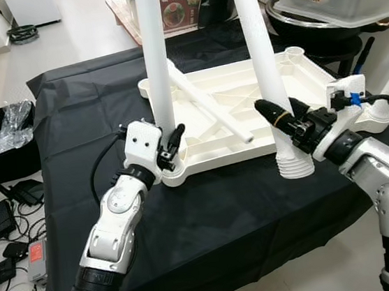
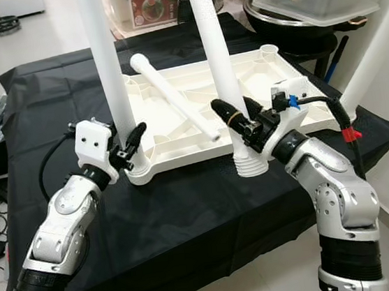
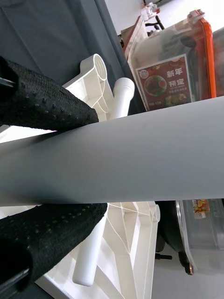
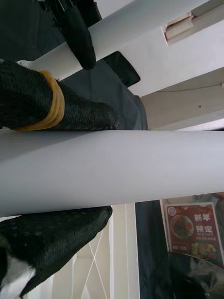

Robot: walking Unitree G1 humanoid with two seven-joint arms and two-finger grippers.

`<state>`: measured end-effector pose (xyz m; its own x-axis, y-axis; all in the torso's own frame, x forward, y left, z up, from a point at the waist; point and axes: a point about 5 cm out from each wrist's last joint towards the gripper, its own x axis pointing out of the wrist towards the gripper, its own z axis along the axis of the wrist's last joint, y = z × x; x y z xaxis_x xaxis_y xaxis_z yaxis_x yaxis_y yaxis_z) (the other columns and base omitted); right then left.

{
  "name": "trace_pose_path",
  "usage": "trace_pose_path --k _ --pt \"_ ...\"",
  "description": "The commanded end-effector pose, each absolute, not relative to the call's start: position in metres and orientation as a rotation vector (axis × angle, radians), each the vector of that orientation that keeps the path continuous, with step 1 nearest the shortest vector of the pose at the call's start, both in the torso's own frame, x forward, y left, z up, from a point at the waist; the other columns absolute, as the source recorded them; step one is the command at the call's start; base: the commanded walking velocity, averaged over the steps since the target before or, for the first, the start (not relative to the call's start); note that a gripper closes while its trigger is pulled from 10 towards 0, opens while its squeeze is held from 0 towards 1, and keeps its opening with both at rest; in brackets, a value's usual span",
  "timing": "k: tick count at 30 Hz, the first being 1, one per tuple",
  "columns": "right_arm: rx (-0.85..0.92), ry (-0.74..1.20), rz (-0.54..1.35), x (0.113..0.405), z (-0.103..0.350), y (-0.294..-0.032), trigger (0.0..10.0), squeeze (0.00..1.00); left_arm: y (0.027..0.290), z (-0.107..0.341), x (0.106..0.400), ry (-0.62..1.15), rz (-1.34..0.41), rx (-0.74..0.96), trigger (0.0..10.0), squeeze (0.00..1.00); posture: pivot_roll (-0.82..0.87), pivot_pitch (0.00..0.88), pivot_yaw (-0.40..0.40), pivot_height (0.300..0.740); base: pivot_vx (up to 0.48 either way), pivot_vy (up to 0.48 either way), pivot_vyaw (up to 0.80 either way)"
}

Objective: Building children table

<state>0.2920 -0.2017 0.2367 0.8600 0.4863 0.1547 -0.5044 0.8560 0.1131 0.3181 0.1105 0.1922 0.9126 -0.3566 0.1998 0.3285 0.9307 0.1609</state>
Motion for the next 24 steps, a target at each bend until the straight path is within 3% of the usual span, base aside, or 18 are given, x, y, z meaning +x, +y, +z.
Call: trace_pose_path --k 1,4,5,6,7,8,12,15,24 --pt "0.153 -0.127 0.528 0.289 0.238 -0.198 10.0 0.00 0.119 0.196 0.322 -0.240 -0.321 0.141 0.0 0.00 -0.07 0.130 0.006 0.740 0.000 0.000 0.00" --pt "0.152 -0.125 0.530 0.288 0.237 -0.196 10.0 0.00 0.120 0.197 0.325 -0.245 -0.318 0.153 0.0 0.00 -0.07 0.131 0.008 0.740 0.000 0.000 0.00" --pt "0.151 -0.124 0.532 0.288 0.237 -0.194 10.0 0.00 0.125 0.200 0.330 -0.252 -0.302 0.167 3.3 0.00 -0.08 0.133 0.009 0.740 0.000 0.000 0.00" --pt "0.151 -0.124 0.532 0.288 0.237 -0.194 10.0 0.00 0.125 0.200 0.330 -0.252 -0.302 0.167 3.3 0.00 -0.08 0.133 0.009 0.740 0.000 0.000 0.00" --pt "0.150 -0.123 0.534 0.287 0.237 -0.192 10.0 0.00 0.131 0.204 0.336 -0.263 -0.282 0.184 7.3 0.00 -0.08 0.135 0.009 0.740 0.000 0.000 0.00" --pt "0.147 -0.122 0.535 0.286 0.237 -0.191 10.0 0.00 0.141 0.210 0.343 -0.277 -0.261 0.196 10.0 0.00 -0.09 0.138 0.013 0.740 0.000 0.000 0.00" --pt "0.144 -0.122 0.533 0.285 0.238 -0.191 10.0 0.00 0.158 0.221 0.354 -0.293 -0.245 0.215 10.0 0.00 -0.09 0.141 0.014 0.740 0.000 0.000 0.00" --pt "0.140 -0.118 0.519 0.283 0.237 -0.193 10.0 0.00 0.194 0.226 0.370 -0.261 -0.171 0.294 10.0 0.00 -0.10 0.149 0.021 0.740 0.000 0.000 0.00" --pt "0.137 -0.106 0.508 0.280 0.236 -0.194 10.0 0.00 0.217 0.224 0.378 -0.218 -0.116 0.344 10.0 0.00 -0.10 0.156 0.022 0.740 0.000 0.000 0.00"
